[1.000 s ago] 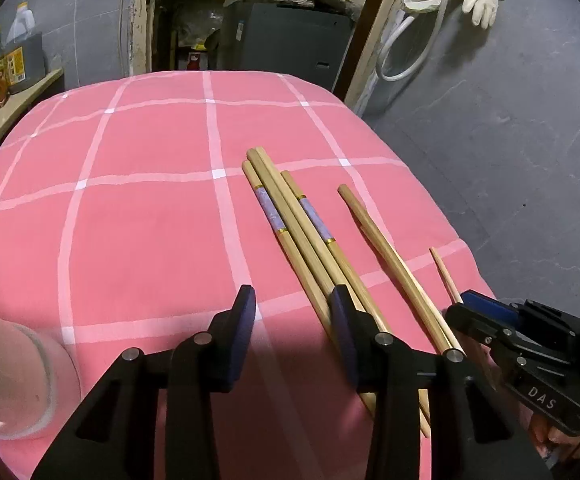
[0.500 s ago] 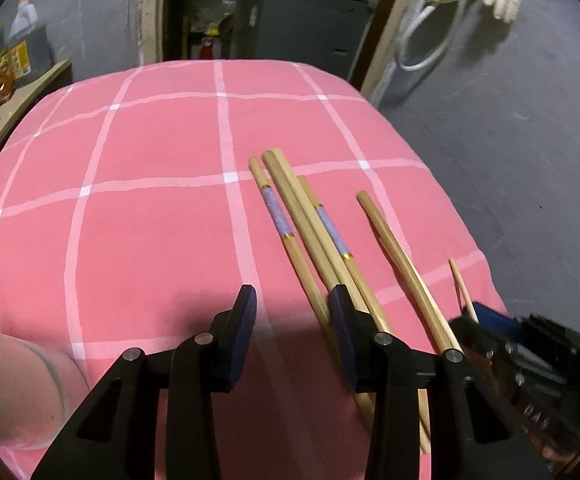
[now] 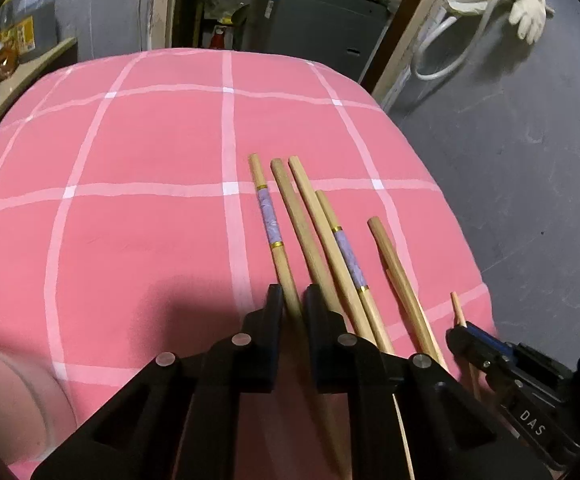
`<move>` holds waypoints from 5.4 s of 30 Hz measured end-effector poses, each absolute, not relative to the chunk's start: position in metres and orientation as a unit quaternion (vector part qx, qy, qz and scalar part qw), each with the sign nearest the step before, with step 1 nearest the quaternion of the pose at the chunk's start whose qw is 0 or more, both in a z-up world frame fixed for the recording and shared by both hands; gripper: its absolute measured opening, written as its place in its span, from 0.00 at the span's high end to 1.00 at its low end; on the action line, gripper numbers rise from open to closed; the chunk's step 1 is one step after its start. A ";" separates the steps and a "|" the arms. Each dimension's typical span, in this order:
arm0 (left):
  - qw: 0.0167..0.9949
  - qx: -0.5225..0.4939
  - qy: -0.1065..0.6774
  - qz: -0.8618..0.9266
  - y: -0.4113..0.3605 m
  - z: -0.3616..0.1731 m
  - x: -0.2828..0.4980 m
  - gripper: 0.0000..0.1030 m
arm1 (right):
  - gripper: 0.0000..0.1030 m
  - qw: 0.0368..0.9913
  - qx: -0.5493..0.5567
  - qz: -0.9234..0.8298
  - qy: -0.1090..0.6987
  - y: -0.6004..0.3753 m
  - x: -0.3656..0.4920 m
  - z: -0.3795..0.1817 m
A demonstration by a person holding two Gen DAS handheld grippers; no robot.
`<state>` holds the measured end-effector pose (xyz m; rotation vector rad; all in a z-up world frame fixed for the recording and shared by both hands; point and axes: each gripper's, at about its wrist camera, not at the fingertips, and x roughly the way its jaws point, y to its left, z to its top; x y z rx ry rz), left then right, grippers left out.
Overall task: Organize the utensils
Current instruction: 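Grasp a purple-banded chopstick with the left tool while the right tool grasps another, then lift both held chopsticks upright and carry them toward the caddy, then lower the chopsticks into the caddy and open both tools, then move both tools back toward the remaining chopsticks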
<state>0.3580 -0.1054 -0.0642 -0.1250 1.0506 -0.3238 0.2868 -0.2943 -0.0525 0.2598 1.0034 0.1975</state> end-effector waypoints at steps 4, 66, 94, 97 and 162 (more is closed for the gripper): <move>0.849 -0.082 0.494 -0.169 -0.097 -0.063 0.350 0.96 | 0.96 0.863 0.139 0.107 0.474 -0.297 0.285 -0.052; 0.987 -0.150 0.002 -0.060 0.126 0.119 0.186 0.96 | 0.97 0.928 0.137 0.346 -0.008 -0.086 0.229 0.117; 0.991 -0.124 -0.020 0.051 0.147 0.044 0.207 0.96 | 0.97 0.937 0.085 0.338 0.003 -0.046 0.249 0.050; 0.992 -0.119 -0.006 0.051 0.145 0.039 0.206 0.96 | 0.97 0.938 0.077 0.338 0.008 -0.045 0.246 0.049; 0.988 -0.041 0.124 -0.088 -0.026 0.049 0.178 0.02 | 0.00 0.988 0.008 0.132 0.080 -0.241 0.168 0.073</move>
